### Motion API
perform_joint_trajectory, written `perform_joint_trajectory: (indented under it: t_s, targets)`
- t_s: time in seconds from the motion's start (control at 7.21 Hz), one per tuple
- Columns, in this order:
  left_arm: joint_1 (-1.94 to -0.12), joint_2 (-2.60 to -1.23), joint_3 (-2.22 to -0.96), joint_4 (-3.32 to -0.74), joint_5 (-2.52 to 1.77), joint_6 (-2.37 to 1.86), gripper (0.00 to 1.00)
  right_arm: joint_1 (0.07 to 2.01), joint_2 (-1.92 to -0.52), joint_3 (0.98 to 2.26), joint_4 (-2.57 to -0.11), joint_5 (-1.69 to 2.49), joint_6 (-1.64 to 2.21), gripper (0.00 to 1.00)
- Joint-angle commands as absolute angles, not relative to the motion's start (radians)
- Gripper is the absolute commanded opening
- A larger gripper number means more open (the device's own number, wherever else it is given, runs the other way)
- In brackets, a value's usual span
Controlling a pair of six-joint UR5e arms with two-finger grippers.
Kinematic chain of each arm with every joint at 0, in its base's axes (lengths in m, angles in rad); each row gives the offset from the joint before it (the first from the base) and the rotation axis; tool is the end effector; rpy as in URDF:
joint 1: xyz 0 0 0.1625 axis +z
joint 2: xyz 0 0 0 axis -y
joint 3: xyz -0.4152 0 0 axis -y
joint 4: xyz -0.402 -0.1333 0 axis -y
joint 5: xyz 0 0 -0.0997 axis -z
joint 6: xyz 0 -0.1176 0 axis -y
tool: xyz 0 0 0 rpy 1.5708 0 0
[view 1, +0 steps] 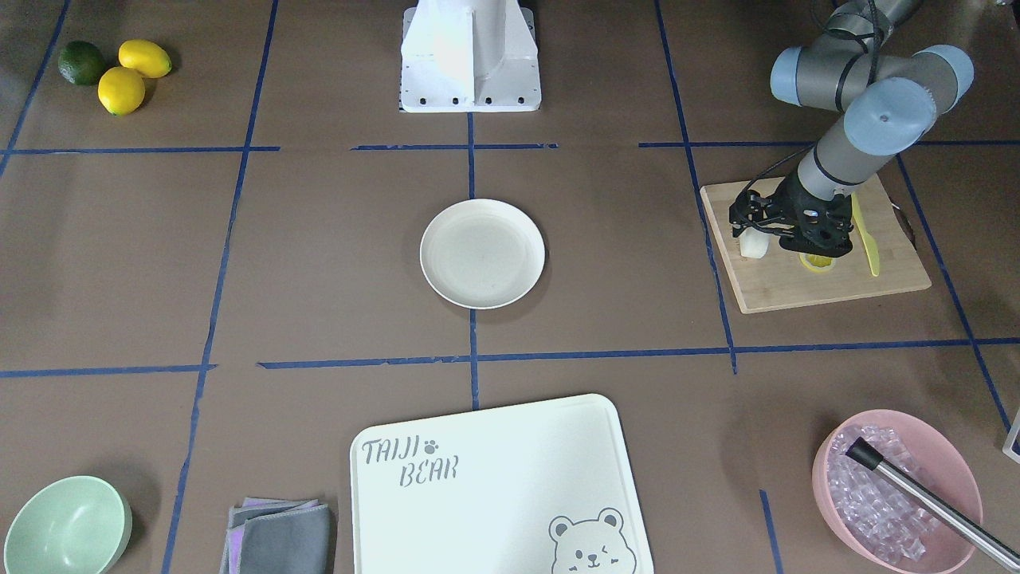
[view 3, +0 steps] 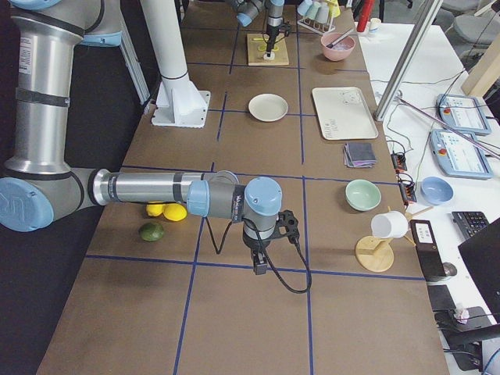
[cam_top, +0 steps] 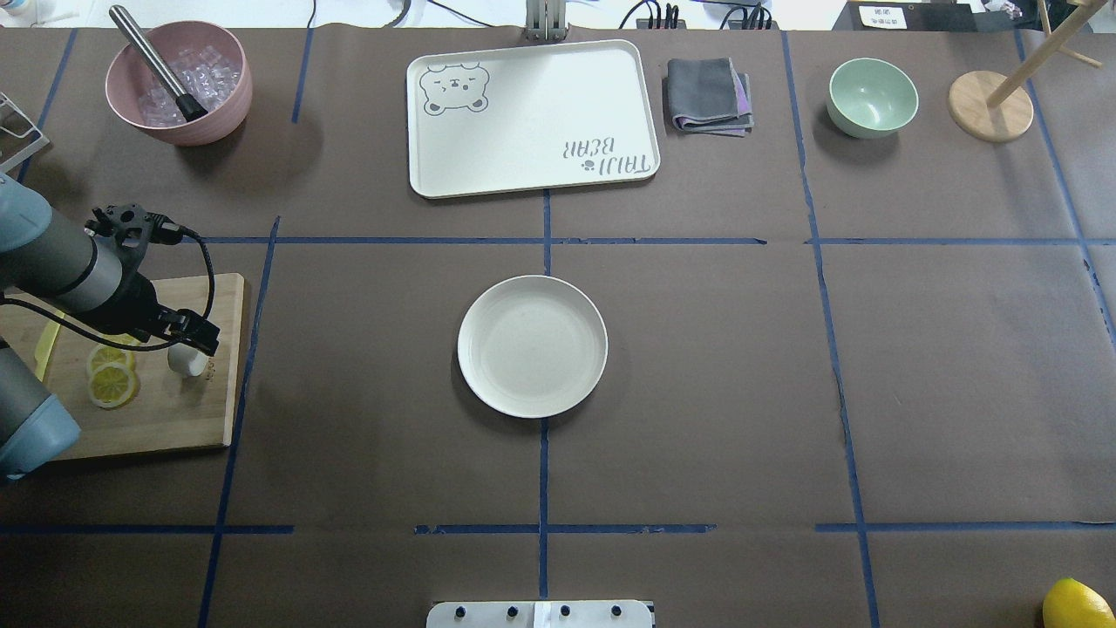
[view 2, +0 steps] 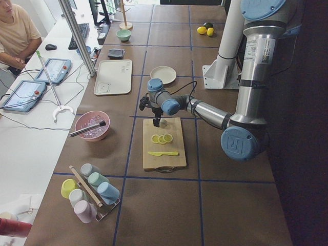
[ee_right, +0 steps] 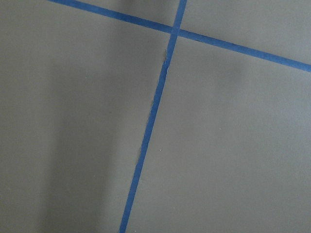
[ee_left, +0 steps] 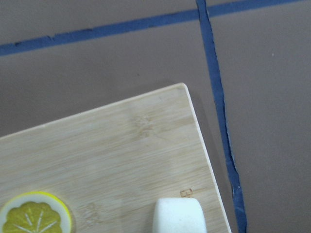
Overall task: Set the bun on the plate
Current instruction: 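Reach the left gripper to the white bun on the cutting board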
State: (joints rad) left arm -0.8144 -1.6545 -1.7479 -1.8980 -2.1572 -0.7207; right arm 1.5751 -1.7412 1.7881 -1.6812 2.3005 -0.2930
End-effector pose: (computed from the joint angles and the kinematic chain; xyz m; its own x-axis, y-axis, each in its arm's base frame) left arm 0.3350 -0.4544 0.4988 0.6737 0.1979 -0.7120 -0.1683 0.9792 0.1129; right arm 0.0567 -0.4248 0.6466 0.7147 -0.2447 0.6553 0.2111 0.9686 0.1314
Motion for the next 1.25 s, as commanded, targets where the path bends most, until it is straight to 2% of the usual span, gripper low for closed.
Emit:
perform_joint_trajectory:
  t_s: [0.0, 0.14, 0.28, 0.69, 1.11]
  targets:
    - [-0.805, -1.657, -1.733, -1.917, -2.157, -0.724, 0.56, 1.574, -1.744, 1.789, -1.681, 2.304, -0.293, 1.00]
    - [-0.805, -1.657, -1.733, -1.917, -2.157, -0.724, 0.35, 1.574, -1.743, 1.789, -1.681, 2.304, -0.293, 1.00]
    - [-0.805, -1.658, -1.735, -1.917, -2.157, -0.724, 0.30, 1.575, -1.744, 1.789, -1.681, 2.304, -0.293, 1.00]
    - [-0.807, -1.716, -1.755, -1.908, -2.158, -0.748, 0.24, 1.575, -1.744, 1.790, -1.681, 2.307, -0.293, 1.00]
    - [-0.737, -1.995, -1.738, -1.743, -2.132, -1.028, 0.25, 1.574, -1.744, 1.790, -1.681, 2.307, -0.293, 1.00]
